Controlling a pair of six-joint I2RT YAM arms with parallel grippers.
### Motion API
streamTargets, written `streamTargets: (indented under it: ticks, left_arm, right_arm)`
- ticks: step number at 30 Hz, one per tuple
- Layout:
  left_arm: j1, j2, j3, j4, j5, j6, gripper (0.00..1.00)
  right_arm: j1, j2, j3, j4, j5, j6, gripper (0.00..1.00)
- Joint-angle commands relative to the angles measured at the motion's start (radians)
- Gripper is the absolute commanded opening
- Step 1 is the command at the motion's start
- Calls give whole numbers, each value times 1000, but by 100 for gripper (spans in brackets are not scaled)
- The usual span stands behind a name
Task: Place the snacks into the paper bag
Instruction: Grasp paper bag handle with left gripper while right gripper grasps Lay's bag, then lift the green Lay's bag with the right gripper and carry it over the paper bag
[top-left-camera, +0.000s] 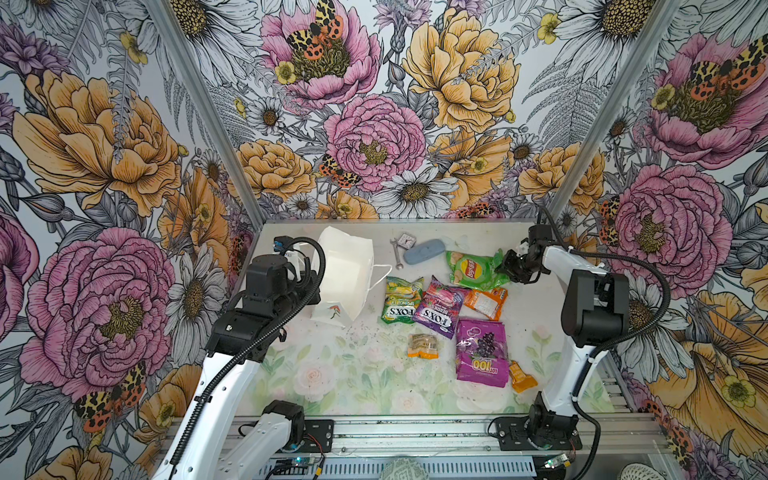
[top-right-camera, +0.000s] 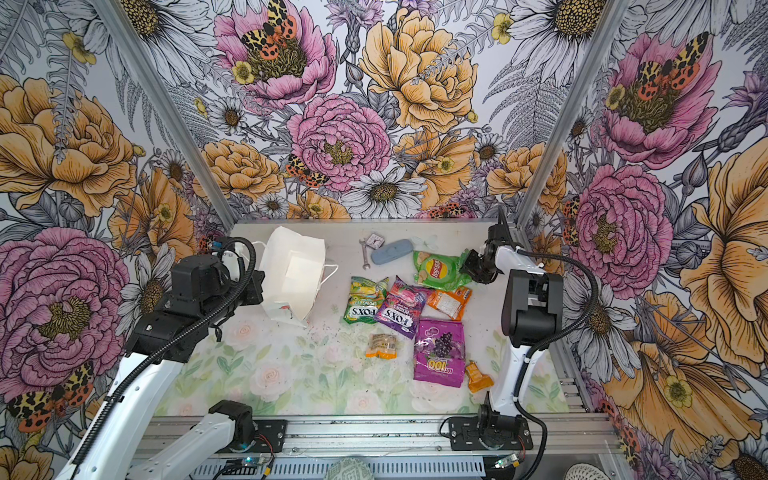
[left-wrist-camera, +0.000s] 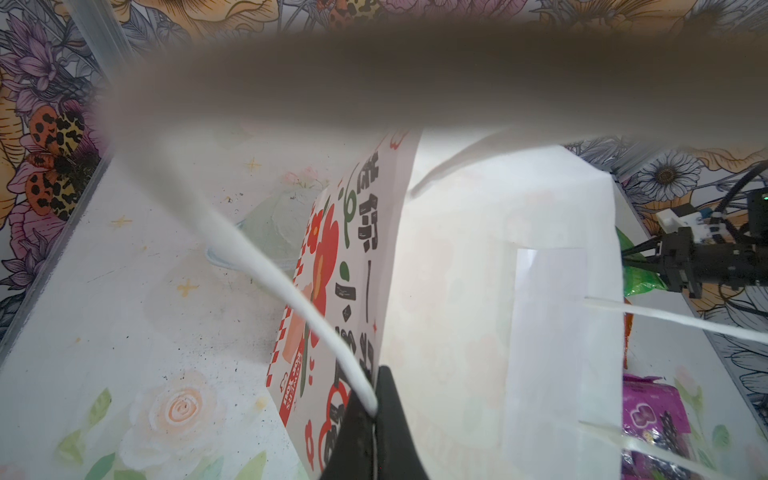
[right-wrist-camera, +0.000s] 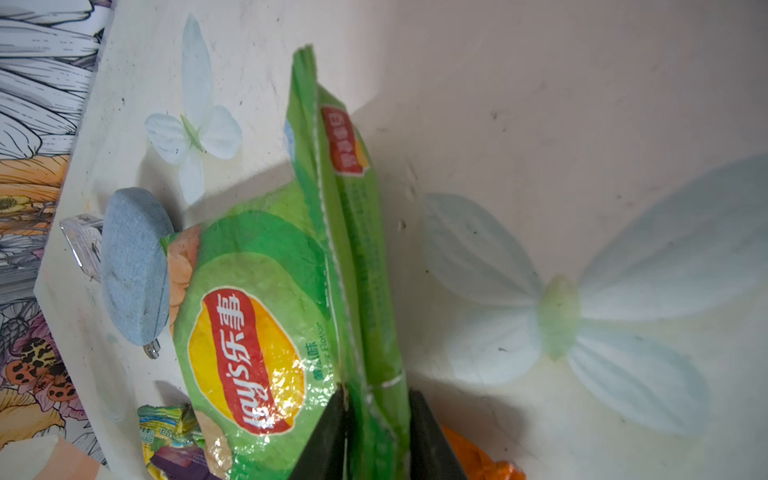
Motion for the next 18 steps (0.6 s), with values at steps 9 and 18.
streamTargets:
  ticks: [9, 18]
  left_arm:
    - [3, -10, -16, 28, -85, 5, 0]
    - [93, -6, -16, 20, -162, -8, 0]
  right_arm:
    - [2, -232, -161, 187, -155, 147, 6]
    - [109, -408, -120, 224, -177, 221, 6]
